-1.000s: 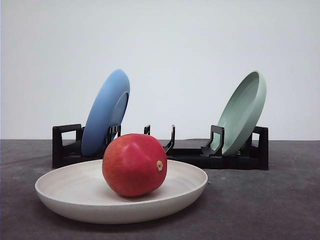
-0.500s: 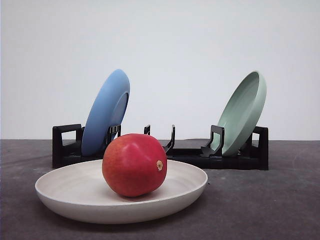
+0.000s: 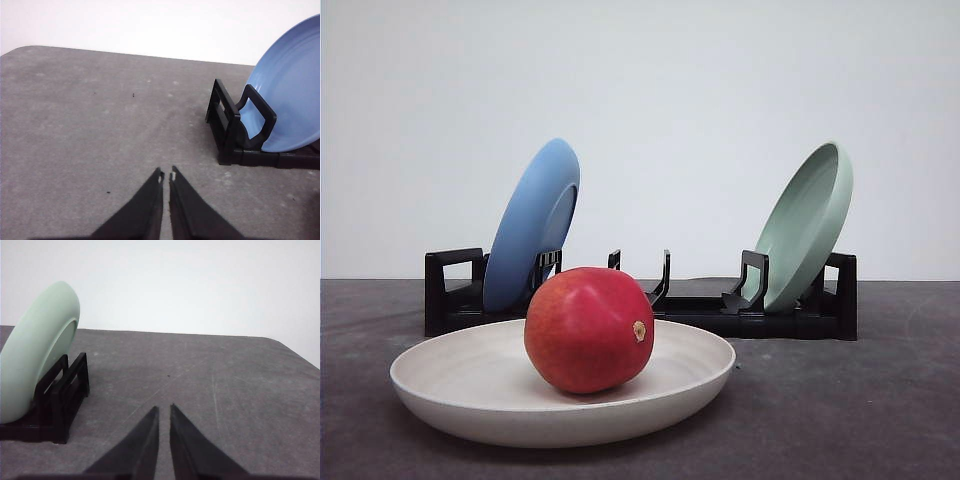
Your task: Place pomegranate in white plate
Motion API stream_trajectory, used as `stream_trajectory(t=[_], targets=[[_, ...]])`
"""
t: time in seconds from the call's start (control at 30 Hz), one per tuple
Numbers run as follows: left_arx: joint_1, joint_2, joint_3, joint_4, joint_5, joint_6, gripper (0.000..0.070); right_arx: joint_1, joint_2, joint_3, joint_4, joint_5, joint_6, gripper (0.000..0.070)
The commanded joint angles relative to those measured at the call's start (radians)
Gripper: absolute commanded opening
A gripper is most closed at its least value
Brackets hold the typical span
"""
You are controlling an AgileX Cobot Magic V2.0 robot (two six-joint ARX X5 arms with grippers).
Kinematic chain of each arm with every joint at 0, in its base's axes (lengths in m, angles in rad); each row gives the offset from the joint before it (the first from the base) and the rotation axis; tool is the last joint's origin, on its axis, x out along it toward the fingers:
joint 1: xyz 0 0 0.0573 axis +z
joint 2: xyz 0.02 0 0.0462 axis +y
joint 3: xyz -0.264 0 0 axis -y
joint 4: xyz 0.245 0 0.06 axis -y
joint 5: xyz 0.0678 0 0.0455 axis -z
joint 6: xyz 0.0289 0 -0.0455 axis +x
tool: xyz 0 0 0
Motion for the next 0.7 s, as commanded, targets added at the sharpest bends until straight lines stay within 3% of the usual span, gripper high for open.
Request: stream_trajectory(t=[0.0,0.67], targets=[[-0.002,0.0,-0.009,0.012,-0.001,-0.008,0.0,0.0,-0.001,-0.004,0.016,0.003,0.011,0.0036],[-0.002,0.0,-0.009,0.012,-0.001,-0.008,0.0,0.0,-0.001,-0.004,0.016,0.003,0.011,0.0036]])
